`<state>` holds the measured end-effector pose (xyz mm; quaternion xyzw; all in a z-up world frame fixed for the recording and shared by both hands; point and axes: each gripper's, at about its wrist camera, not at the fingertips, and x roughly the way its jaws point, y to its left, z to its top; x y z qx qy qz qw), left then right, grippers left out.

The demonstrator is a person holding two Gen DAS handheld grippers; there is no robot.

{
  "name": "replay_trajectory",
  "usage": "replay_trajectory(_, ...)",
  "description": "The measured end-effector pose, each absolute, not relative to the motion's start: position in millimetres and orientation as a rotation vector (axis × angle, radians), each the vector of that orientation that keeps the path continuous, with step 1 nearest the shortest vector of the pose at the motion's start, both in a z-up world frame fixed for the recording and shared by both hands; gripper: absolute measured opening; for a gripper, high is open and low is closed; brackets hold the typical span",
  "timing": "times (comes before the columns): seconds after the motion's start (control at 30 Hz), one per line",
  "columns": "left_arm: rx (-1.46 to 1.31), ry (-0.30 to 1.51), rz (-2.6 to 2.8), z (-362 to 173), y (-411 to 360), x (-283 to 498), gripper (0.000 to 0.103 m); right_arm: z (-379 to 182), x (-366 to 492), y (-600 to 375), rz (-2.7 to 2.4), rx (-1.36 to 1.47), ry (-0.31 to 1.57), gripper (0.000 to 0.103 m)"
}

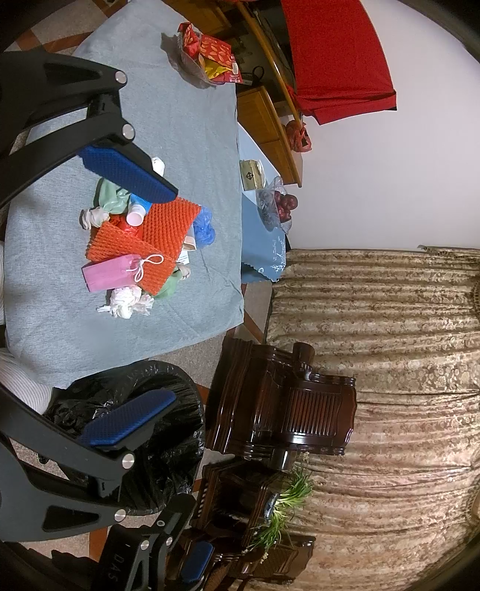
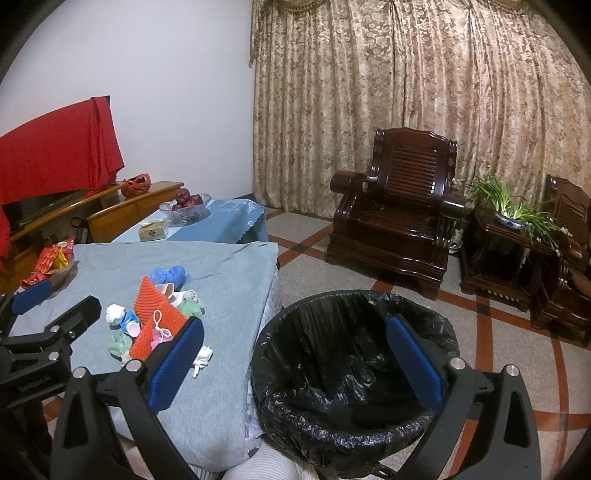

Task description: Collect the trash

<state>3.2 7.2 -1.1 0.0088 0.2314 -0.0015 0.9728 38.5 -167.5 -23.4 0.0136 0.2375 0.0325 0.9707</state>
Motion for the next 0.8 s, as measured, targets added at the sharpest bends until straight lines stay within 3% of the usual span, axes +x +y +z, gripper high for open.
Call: replay_trajectory(0.8, 0.010, 0.470, 0.009, -16, 29, 10, 0.098, -24, 43, -156, 0.083, 0.026, 0.487, 0.097)
